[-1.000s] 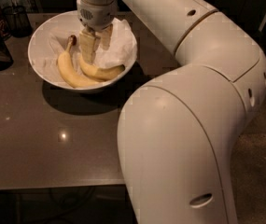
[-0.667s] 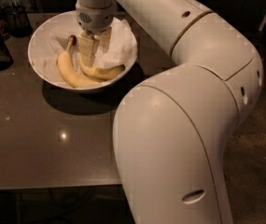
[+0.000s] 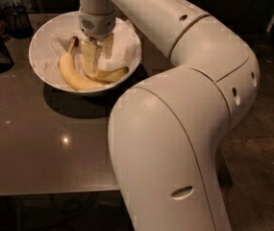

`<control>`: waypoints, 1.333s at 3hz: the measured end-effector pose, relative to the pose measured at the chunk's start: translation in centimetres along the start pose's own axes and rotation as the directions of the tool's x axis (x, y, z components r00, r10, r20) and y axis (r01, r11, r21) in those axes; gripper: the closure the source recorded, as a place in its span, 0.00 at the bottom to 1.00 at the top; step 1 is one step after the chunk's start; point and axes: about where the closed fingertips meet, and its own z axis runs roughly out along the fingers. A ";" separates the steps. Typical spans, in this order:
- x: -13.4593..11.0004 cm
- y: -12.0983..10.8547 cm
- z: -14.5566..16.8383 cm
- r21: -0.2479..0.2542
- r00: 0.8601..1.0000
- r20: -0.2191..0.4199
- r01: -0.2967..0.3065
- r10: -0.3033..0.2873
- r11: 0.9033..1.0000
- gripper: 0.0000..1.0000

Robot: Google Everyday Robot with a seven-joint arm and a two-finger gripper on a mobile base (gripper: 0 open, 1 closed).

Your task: Pick banana from white bowl

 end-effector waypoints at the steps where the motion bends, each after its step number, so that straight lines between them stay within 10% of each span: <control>1: 0.1 -0.4 0.9 -0.011 1.000 -0.010 -0.003 0.003 1.000 0.43; 4: 0.5 0.1 3.6 -0.064 0.999 -0.048 0.001 -0.004 0.998 0.42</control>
Offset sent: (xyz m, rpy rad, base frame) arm -0.0179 -0.0260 -0.0225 -0.0897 0.1410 0.0039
